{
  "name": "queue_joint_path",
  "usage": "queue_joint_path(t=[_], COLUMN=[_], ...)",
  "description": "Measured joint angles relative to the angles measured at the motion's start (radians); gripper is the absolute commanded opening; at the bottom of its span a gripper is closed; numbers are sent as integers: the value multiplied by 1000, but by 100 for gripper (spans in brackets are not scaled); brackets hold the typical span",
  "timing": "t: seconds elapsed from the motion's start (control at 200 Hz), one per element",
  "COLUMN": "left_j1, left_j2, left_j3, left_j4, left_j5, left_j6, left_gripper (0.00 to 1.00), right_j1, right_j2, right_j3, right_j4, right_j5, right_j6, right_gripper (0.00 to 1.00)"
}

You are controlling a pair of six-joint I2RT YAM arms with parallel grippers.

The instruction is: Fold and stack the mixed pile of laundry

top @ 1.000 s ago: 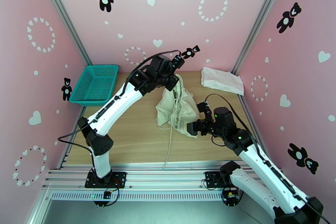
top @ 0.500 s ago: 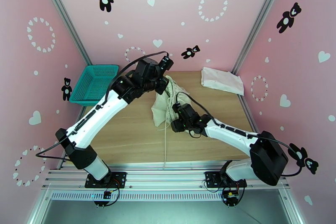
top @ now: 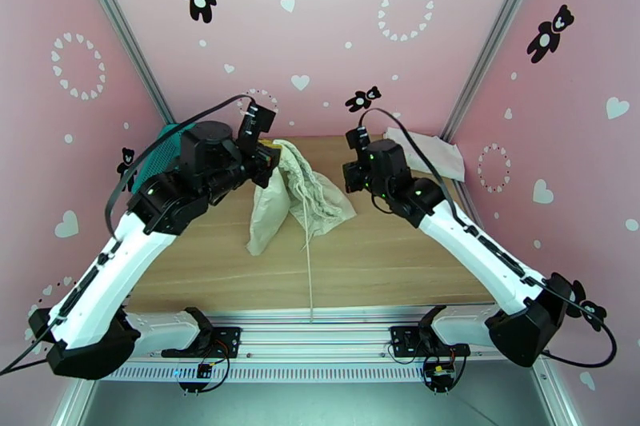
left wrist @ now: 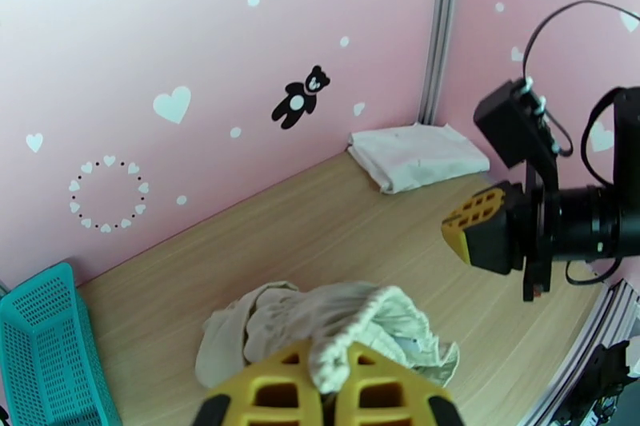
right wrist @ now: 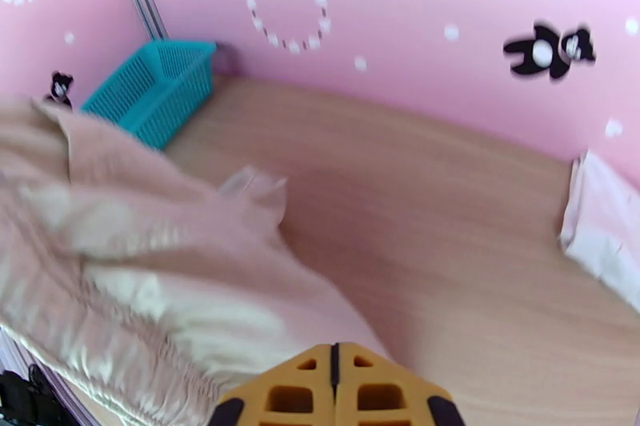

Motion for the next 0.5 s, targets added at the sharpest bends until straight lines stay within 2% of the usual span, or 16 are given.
queue_joint_path(t=[0.175,0.26,0.295,0.365,0.446,0.501], left_j1=[-6,-8,-8,-8,-8,-8], left_j2=[-50,-48,-48,-48,-49,-50], left_j3=[121,195,214,235,227,200], left_j4=[-23,-27,-28,-29,-33,-29], left_j5=[83,116,124,131,137,139], left_j6=[-10,-10,-12,-17,-24,-31], left_gripper=[0,0,0,0,0,0], right_j1=[0,0,0,0,6,17], right_j2=[16,34,35,25,-24,-61], right_j3=[270,349,354,304,120,-29], right_j4=[-40,-64,-74,-87,-71,-75], right_j5=[-2,-29,-55,-117,-200,-255], right_j6=[-50,-58,-60,-56,-59,-41], right_gripper=[0,0,7,31,52,61])
